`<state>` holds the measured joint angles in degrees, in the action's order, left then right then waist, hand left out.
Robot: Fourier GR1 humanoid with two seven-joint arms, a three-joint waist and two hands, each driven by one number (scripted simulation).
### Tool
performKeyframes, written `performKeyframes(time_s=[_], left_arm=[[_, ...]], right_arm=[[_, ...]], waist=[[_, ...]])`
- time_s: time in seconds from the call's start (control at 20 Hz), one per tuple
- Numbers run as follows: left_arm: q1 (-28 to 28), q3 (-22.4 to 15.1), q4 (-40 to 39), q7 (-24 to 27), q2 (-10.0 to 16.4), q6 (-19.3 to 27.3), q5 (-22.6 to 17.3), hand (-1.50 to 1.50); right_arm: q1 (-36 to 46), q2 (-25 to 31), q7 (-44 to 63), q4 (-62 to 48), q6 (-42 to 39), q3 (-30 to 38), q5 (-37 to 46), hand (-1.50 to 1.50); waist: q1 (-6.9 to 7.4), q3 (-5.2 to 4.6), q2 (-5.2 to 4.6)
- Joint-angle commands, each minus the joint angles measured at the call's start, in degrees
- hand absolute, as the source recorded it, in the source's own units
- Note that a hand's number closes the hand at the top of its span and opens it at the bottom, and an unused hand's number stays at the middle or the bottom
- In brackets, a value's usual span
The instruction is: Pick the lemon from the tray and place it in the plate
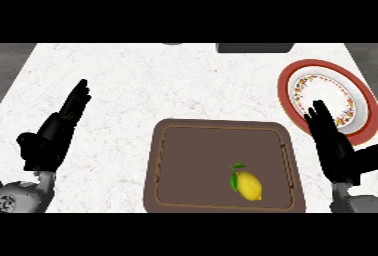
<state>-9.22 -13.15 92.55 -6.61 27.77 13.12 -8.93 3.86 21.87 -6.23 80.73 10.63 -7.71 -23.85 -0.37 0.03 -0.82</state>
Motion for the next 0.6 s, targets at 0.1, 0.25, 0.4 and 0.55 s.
performKeyframes(time_s=[0.1,0.25,0.4,0.55], left_arm=[[1.4,-1.2,-5.3,-4.2,-4.9,0.3,-2.9,0.0],[6.2,-2.6,-9.0,-5.7,-8.2,-0.1,-5.9,0.0],[5.8,-2.5,-11.3,-4.7,-12.0,0.2,-7.6,0.0],[8.1,-0.6,-12.2,-3.2,-11.5,-3.1,-9.7,0.0]], right_arm=[[12.8,4.0,0.6,6.0,-11.0,-4.6,1.3,1.5],[21.2,6.8,-2.9,9.9,-20.5,-6.1,0.6,1.5],[22.1,13.6,-8.3,2.4,-13.1,-3.9,15.5,1.5],[23.3,7.4,-16.4,-4.5,-16.7,-1.7,11.5,-1.5]], waist=[[2.27,-0.15,0.48],[5.79,-0.31,-0.14],[1.87,-0.1,0.15],[1.33,-0.02,0.57]])
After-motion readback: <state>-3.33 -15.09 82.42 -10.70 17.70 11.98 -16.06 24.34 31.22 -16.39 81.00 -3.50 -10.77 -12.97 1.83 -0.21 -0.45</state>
